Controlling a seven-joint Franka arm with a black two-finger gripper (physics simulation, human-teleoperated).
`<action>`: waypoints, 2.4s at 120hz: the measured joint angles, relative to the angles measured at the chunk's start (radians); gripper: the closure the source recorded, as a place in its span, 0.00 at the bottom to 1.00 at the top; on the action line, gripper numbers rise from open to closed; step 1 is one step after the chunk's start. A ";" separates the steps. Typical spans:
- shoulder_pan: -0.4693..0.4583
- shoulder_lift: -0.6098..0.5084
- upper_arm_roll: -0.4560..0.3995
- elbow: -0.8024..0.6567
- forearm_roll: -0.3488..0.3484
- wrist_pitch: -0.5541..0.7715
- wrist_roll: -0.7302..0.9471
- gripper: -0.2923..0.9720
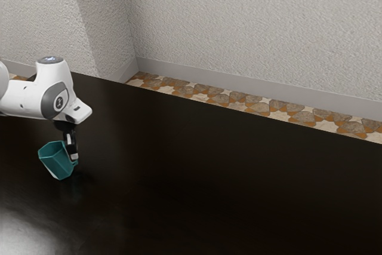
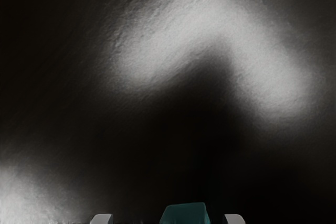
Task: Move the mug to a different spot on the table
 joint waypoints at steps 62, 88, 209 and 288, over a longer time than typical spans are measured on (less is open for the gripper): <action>-0.017 -0.027 0.014 0.000 0.064 -0.042 -0.012 0.70; -0.052 -0.079 0.033 0.000 0.124 -0.117 -0.027 0.73; -0.681 -0.123 -0.014 -0.144 0.858 -0.171 -0.853 0.74; -0.628 0.020 -0.093 0.044 0.739 -0.250 -1.314 0.75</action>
